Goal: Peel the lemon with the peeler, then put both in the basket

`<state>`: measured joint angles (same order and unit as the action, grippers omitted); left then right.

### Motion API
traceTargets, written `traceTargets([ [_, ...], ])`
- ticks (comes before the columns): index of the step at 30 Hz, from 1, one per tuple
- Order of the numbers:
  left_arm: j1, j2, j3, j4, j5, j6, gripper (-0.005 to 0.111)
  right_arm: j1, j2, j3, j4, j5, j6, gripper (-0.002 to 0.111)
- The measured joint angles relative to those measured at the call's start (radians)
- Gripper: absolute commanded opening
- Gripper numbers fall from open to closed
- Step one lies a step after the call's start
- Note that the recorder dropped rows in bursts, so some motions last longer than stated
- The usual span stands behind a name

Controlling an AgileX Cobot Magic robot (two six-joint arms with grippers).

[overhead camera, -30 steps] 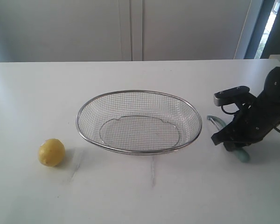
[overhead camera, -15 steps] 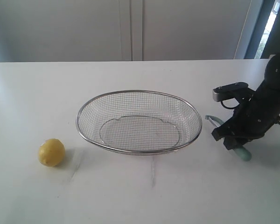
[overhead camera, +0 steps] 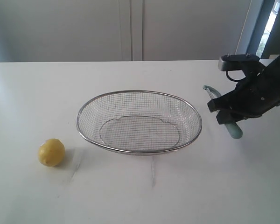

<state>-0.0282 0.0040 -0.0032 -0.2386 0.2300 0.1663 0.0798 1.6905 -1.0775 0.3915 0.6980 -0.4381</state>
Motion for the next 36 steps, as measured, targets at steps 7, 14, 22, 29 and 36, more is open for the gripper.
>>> traceTargets([
  [7,0.000,0.000,0.000,0.000,0.000,0.000,0.000,0.000,-0.031,0.000,0.138,0.016,-0.104,0.000],
  [14,0.000,0.000,0.000,0.000,0.000,0.000,0.000,0.000,-0.070,0.000,0.308,0.069,-0.293,0.000],
  [22,0.000,0.000,0.000,0.000,0.000,0.000,0.000,0.000,-0.106,0.000,0.396,0.116,-0.397,0.000],
  [29,0.000,0.000,0.000,0.000,0.000,0.000,0.000,0.000,-0.118,0.000,0.471,0.178,-0.514,0.000],
  [36,0.000,0.000,0.000,0.000,0.000,0.000,0.000,0.000,-0.122,0.000,0.537,0.243,-0.612,0.000],
])
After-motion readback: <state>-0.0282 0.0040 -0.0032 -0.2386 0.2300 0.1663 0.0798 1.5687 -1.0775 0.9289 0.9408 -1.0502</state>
